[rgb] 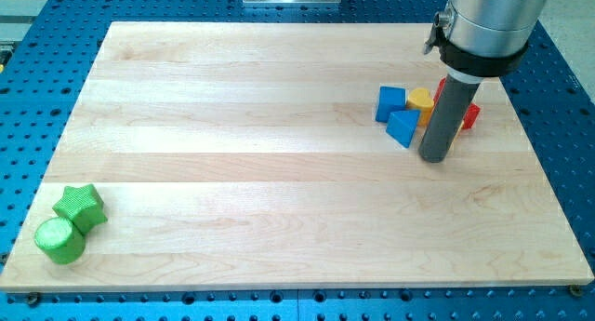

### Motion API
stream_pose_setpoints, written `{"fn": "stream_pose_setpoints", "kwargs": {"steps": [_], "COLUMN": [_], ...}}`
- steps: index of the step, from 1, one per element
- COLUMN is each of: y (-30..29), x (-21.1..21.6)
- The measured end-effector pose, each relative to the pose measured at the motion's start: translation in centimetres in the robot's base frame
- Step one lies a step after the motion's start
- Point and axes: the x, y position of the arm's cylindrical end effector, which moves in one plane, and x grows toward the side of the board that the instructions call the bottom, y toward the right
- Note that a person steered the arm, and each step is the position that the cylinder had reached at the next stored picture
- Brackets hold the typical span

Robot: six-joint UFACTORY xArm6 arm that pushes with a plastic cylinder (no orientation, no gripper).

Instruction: Keep hexagon and triangle diagonal to each other

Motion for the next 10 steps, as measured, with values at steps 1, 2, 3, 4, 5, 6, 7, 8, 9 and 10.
{"fn": "stream_pose_setpoints", "kwargs": {"steps": [1, 2, 3, 4, 5, 6, 7, 8, 9, 10], "y": [0.0, 0.3, 0.2, 0.2, -0.1, 2.3, 5.3, 5.3, 4.4, 0.7], "x": [0.0, 0.8, 1.0, 1.0, 1.3, 3.2, 3.3, -1.5, -2.2, -4.3]}}
